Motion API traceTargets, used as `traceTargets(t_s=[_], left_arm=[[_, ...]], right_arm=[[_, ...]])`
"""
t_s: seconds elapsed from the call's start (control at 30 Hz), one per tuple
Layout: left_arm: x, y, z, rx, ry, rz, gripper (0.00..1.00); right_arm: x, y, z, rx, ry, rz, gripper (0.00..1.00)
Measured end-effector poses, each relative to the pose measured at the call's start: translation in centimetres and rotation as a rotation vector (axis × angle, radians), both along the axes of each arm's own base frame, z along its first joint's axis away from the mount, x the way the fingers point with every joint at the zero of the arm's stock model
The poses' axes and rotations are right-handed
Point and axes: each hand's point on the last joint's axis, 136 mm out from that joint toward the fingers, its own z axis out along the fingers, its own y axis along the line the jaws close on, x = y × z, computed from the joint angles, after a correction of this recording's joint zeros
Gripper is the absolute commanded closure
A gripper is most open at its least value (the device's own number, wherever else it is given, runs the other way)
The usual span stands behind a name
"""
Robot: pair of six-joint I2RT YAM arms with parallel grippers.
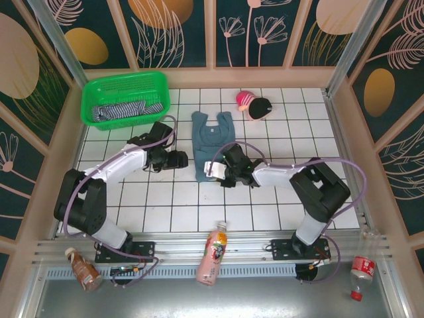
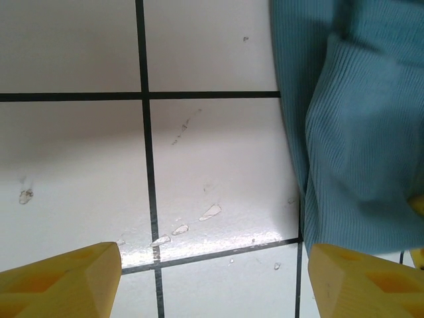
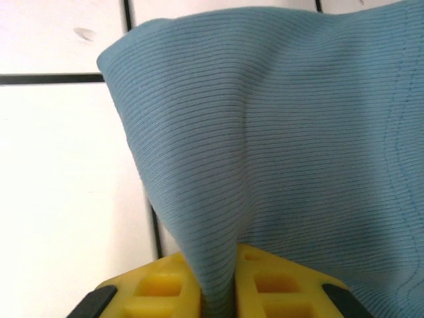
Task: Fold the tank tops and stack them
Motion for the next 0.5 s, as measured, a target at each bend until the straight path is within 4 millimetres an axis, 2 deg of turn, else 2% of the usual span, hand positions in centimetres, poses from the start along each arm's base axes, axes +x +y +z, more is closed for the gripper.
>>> traceTargets(t_s=[0.23,0.5], left_arm=[[0.1,0.5,0.6,0.016,-0.016,0.0,0.25],[0.3,0.5,1.0,0.018,-0.022,-0.007,0.25]], right_arm=[[-5.7,0.1,4.6,0.09,0.236,0.016,0.85],[-10.1,1.3,10.1,0.17,0.552,0.072,0.85]])
